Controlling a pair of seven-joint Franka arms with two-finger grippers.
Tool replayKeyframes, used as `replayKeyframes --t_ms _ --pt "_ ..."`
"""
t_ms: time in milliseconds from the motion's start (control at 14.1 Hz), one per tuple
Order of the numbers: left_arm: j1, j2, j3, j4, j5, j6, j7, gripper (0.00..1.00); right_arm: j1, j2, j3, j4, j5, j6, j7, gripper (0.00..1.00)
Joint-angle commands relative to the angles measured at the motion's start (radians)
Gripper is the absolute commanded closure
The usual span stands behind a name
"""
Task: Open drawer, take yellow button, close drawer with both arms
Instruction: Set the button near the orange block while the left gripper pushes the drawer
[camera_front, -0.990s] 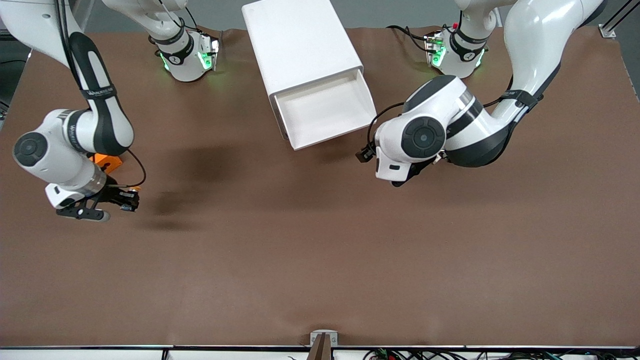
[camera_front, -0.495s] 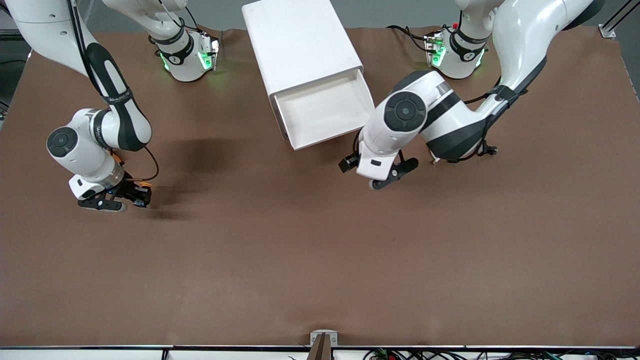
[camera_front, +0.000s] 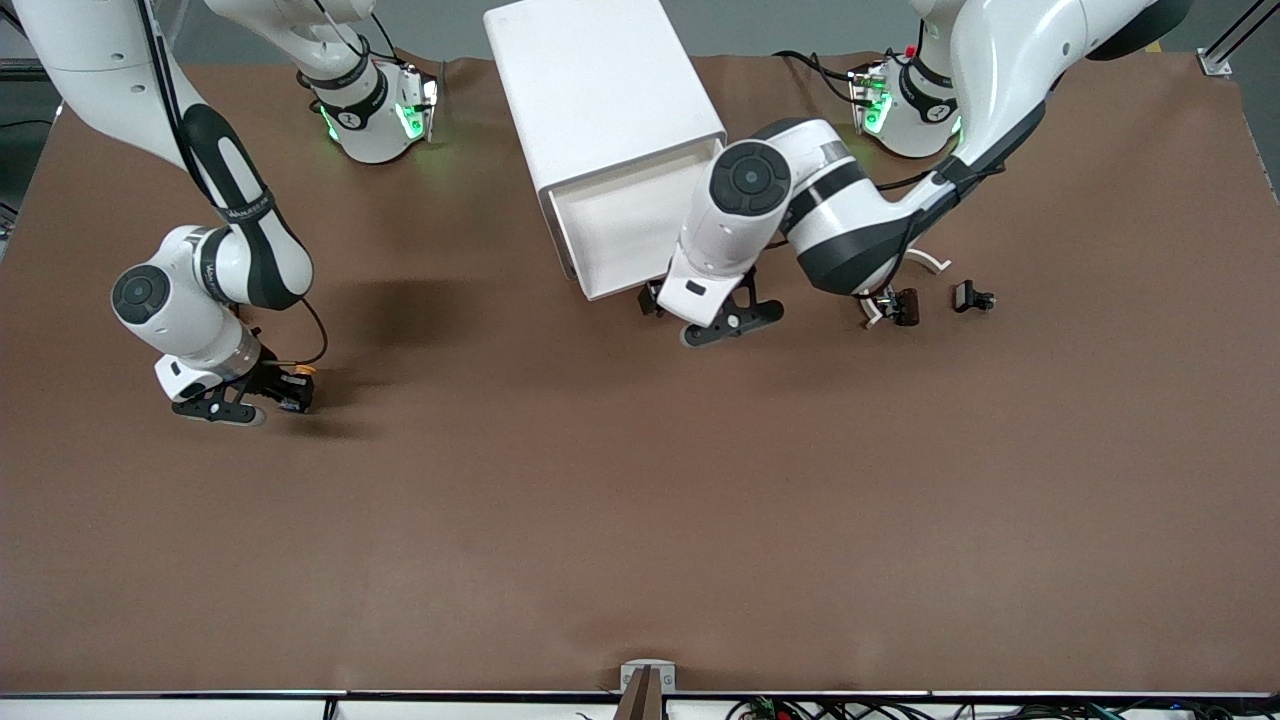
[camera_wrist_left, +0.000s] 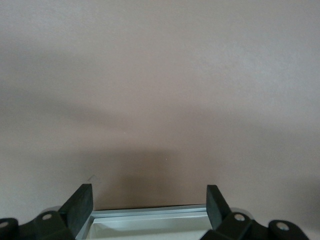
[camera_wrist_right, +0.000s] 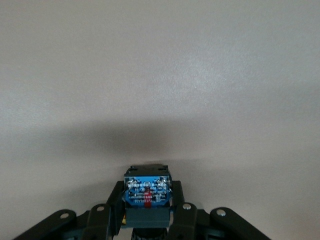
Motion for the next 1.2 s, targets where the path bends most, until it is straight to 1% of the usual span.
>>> replayKeyframes --t_ms 0,212,283,354,424,566,637,707,778,849,990,1132 --pt "-0.013 -0.027 -0.003 -0.018 0.026 0.008 0.001 0.0 -0.028 0.006 0.025 -0.01 0.023 0.028 -0.015 1.0" --pt "-0.026 -0.024 -0.003 -0.021 0.026 0.008 0.0 0.0 -0.025 0.014 0.025 -0.009 0.023 0.028 -0.018 1.0" --pt "-0.028 -0.024 -0.003 -0.021 0.026 0.008 -0.002 0.0 -0.022 0.015 0.027 -0.007 0.021 0.026 -0.029 0.73" --pt "-0.03 -0.024 -0.003 -0.021 0.026 0.008 -0.003 0.0 -0.022 0.014 0.027 -0.007 0.023 0.026 -0.038 0.14" --pt "-0.03 -0.021 -0.001 -0.021 0.025 0.006 -0.005 0.0 -0.023 0.014 0.028 -0.006 0.023 0.026 -0.041 0.0" --pt "-0.025 -0.018 0.005 -0.015 0.023 0.006 -0.005 0.0 -0.023 -0.001 0.027 -0.001 0.021 0.019 -0.057 0.0" --pt "-0.022 -0.016 0.007 -0.014 0.023 0.006 -0.005 0.0 -0.025 -0.024 0.027 0.002 0.021 0.011 -0.084 0.0" --pt "-0.028 -0.016 0.017 -0.014 0.025 0.006 -0.005 0.0 -0.025 -0.046 0.027 0.003 0.021 -0.007 -0.098 0.0" --pt "-0.031 -0.018 0.031 -0.014 0.026 0.006 -0.005 0.0 -0.028 -0.072 0.025 0.014 0.021 -0.053 -0.103 0.0" --pt "-0.036 -0.018 0.031 -0.018 0.026 0.006 -0.005 0.0 -0.026 -0.096 0.024 0.041 0.021 -0.128 -0.101 0.0" --pt "-0.049 -0.018 0.031 -0.021 0.025 -0.001 -0.005 0.0 -0.028 -0.132 0.02 0.133 0.021 -0.336 -0.103 0.0" --pt "-0.065 -0.018 0.031 -0.02 0.025 -0.009 -0.015 0.0 -0.029 -0.158 0.016 0.227 0.02 -0.514 -0.107 0.0"
